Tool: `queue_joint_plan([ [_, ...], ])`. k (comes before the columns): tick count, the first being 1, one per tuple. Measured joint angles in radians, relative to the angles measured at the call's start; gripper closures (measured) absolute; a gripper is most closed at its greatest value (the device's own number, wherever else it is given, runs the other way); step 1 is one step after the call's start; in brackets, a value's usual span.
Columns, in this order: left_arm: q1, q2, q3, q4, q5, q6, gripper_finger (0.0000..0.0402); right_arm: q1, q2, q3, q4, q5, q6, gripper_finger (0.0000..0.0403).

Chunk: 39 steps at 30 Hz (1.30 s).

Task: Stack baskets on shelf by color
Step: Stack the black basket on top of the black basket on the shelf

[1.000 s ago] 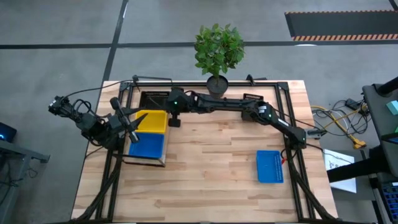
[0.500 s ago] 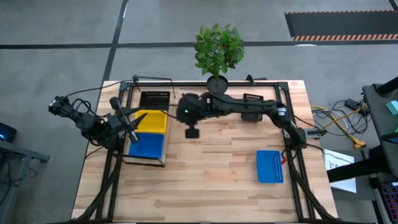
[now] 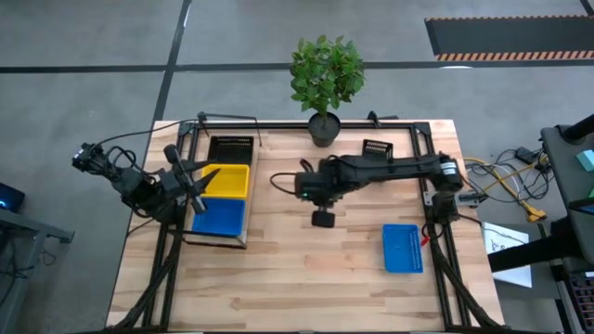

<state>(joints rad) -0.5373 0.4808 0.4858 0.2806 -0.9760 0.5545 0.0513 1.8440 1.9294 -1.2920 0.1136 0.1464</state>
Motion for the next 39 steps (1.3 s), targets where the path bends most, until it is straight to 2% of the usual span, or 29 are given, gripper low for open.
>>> queue_joint_plan([
  [13,0.000,0.004,0.000,0.005,0.002,-0.002,0.0304,-0.110,-0.273,-0.496,0.065,0.287,0.358,0.0394],
  [19,0.000,0.009,0.000,0.008,0.002,-0.001,0.0304,-0.202,-0.331,-0.647,0.085,0.263,0.501,0.0363],
  [31,0.000,0.009,-0.001,0.008,0.002,0.000,0.0304,-0.310,-0.331,-0.813,0.287,0.245,0.534,0.0216],
  [39,0.000,0.008,-0.001,0.007,0.002,0.000,0.0304,-0.341,-0.331,-0.897,0.438,0.246,0.535,0.0195],
])
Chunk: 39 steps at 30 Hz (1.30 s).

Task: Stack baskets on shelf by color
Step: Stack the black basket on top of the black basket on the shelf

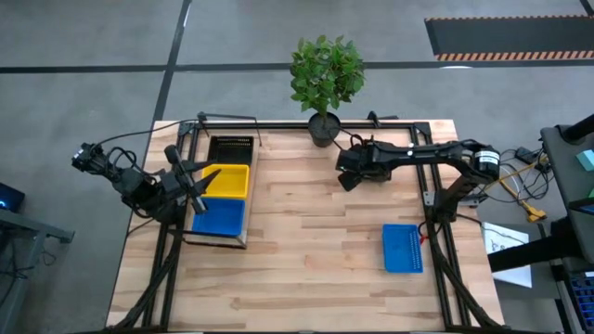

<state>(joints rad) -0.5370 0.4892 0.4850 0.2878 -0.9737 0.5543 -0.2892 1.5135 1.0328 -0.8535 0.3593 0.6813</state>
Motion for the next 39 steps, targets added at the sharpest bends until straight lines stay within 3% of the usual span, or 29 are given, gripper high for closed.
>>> queue_joint_plan([
  [11,0.000,0.000,0.000,0.000,0.000,0.000,0.0304,-0.006,0.000,-0.125,0.155,-0.001,0.053,0.0217],
  [25,0.000,0.001,0.000,0.000,0.000,0.000,0.0304,0.028,0.000,-0.139,0.131,0.011,0.136,0.0376],
  [32,0.000,0.001,0.000,0.000,0.000,0.000,0.0304,0.113,0.000,-0.053,-0.025,-0.040,0.150,0.0370],
  [39,0.000,0.001,-0.001,0.000,0.000,0.000,0.0304,0.235,0.000,0.094,-0.087,-0.136,-0.031,0.0377],
])
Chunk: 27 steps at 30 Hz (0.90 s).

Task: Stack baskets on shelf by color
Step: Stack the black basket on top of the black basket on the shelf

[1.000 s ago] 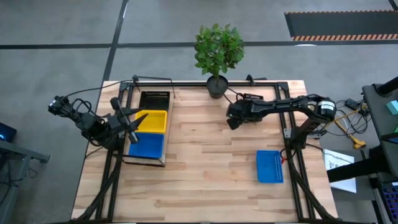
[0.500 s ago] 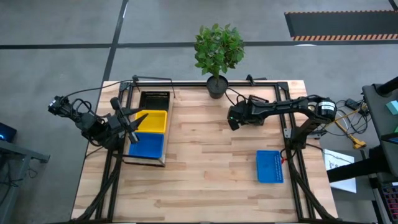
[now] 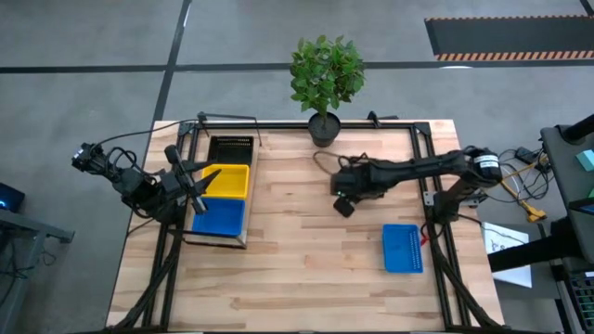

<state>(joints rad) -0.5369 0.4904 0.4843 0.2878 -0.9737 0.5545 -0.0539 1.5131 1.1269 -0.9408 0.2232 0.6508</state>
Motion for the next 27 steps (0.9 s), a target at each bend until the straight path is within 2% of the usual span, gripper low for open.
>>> queue_joint_plan([
  [7,0.000,0.000,0.000,0.000,0.000,0.000,0.0304,0.139,0.002,0.138,0.011,-0.015,-0.178,0.0378],
  [11,0.000,0.000,0.000,0.000,0.000,0.000,0.0304,0.188,0.002,0.202,0.028,0.064,-0.212,0.0379],
  [18,0.000,0.000,0.000,0.000,0.000,0.000,0.0304,0.217,0.002,0.246,0.179,0.088,-0.372,0.0379],
  [27,0.000,0.000,0.000,0.000,0.000,0.001,0.0304,0.209,0.027,0.292,0.365,0.067,-0.747,0.0380],
])
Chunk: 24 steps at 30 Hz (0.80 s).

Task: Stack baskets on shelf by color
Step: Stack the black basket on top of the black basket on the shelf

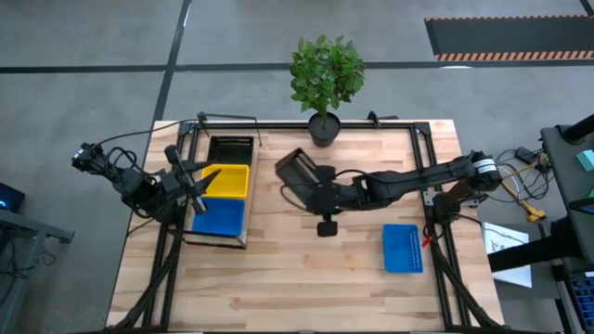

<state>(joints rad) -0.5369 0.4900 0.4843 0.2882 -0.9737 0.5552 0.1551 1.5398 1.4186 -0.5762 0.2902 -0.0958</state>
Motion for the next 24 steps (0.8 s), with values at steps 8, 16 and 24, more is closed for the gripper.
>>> queue_joint_plan([
  [8,0.000,-0.002,0.000,0.019,0.000,0.000,0.0304,-0.047,0.183,0.215,-0.048,-0.070,-0.345,0.0380],
  [16,0.000,-0.002,0.000,0.019,0.000,0.000,0.0304,-0.138,0.372,0.470,-0.164,-0.170,-0.761,0.0380],
  [24,0.000,-0.002,0.000,0.018,0.000,0.001,0.0304,-0.255,0.533,0.708,-0.256,-0.244,-0.929,0.0380],
])
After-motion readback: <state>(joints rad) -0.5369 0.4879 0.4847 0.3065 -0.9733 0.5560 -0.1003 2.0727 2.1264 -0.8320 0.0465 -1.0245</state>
